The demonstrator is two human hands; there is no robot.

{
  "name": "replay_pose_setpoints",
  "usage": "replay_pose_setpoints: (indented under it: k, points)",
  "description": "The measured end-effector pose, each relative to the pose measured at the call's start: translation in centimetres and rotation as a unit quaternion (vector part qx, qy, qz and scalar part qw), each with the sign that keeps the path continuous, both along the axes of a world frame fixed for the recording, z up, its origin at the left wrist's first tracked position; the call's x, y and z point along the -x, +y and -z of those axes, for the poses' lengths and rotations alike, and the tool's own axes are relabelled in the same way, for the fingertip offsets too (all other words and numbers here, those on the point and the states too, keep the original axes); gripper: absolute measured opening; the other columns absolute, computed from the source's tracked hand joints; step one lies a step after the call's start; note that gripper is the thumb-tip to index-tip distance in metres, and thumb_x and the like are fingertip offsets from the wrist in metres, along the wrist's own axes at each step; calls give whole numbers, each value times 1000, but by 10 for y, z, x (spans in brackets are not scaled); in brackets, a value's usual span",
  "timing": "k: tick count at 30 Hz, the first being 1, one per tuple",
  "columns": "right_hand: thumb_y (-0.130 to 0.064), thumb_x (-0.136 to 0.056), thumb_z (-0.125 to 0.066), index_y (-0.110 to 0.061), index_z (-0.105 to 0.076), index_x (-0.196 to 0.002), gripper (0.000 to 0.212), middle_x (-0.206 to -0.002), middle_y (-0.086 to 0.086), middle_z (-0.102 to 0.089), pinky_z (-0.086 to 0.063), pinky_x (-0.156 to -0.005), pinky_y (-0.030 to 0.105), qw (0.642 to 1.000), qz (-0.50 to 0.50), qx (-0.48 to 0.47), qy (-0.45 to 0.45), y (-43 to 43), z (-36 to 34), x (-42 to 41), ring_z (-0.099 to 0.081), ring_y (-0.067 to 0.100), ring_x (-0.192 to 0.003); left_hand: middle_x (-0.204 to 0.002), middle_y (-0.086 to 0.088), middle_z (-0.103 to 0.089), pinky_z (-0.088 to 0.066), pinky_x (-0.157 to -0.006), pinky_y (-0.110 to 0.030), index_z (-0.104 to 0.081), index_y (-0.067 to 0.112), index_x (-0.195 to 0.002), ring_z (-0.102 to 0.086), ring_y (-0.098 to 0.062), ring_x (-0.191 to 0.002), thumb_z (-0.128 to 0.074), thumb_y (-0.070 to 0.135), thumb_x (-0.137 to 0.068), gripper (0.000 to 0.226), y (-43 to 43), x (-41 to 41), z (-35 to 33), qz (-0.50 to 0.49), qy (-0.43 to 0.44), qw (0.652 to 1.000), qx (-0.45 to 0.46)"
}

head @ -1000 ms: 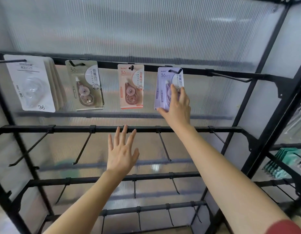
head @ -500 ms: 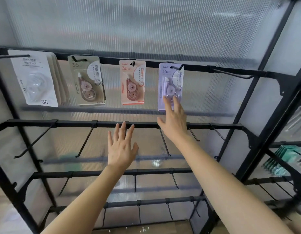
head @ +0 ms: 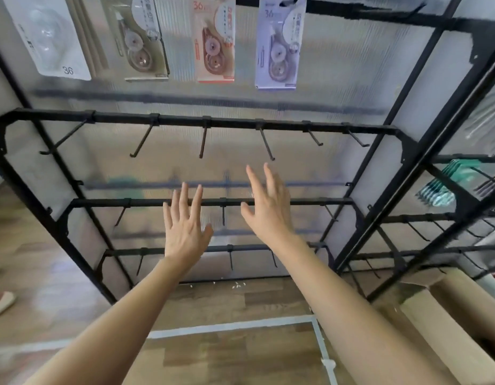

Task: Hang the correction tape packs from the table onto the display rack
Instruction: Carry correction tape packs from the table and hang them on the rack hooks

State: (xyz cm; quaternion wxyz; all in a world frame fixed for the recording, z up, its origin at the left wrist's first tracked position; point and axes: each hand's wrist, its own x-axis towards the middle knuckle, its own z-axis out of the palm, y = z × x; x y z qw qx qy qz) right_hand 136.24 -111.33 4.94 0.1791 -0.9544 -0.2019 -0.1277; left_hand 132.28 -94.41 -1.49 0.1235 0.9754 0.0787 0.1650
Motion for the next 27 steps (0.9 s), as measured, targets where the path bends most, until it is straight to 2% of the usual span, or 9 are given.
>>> replay_pose_setpoints:
  k: [3, 7, 10, 13, 17, 27]
  points:
    - [-31, -95, -51, -23, -12, -152, 70, -159, 12, 0, -12, -116, 47, 1000, 13, 6, 16, -8, 17, 37, -6, 33, -145, -159, -11, 13, 5, -117, -49, 10, 25, -150, 10, -32, -146, -52, 36, -93, 85, 2, 40, 17, 13, 35, 999, 4]
    - [-30, -95, -50, -23, -12, -152, 69, -159, 12, -3, -12, -115, 48, 998, 26, 8, 59, -16, 41, 99, -7, 33, -145, -160, -10, 7, 6, -116, -47, 3, 26, -153, 7, -31, -147, -51, 41, -93, 82, 2, 109, 36, 6, 56, 998, 5]
    - [-29, -95, -51, -23, -13, -152, 68, -158, 12, -7, -15, -115, 47, 994, 40, 15, 102, -24, 64, 146, -9, 31, -145, -160, -10, 0, 3, -117, -47, -9, 24, -153, 0, -31, -146, -56, 35, -91, 79, -1, 167, 51, -10, 55, 997, 46]
    - [-28, -95, -51, -24, -13, -152, 68, -158, 12, -8, -16, -113, 47, 987, 41, 38, 150, -31, 91, 194, -10, 31, -144, -160, -7, 1, 4, -118, -45, -9, 24, -153, 2, -28, -147, -60, 29, -87, 84, -7, 232, 70, -40, 100, 992, 72]
    - [-28, -94, -51, -23, -13, -152, 69, -158, 13, -9, -16, -113, 45, 980, 26, 64, 187, -35, 117, 251, -11, 30, -144, -160, -6, 4, 5, -118, -43, -5, 26, -153, 4, -26, -147, -60, 33, -88, 85, -10, 300, 90, -65, 154, 983, 79]
    - [-26, -94, -50, -24, -12, -151, 68, -158, 11, -8, -10, -115, 44, 958, -99, 100, 249, -52, 150, 345, -7, 30, -145, -160, -9, -1, 1, -117, -45, -11, 24, -153, 0, -29, -147, -61, 30, -88, 82, -59, 410, 126, -154, 159, 967, 126]
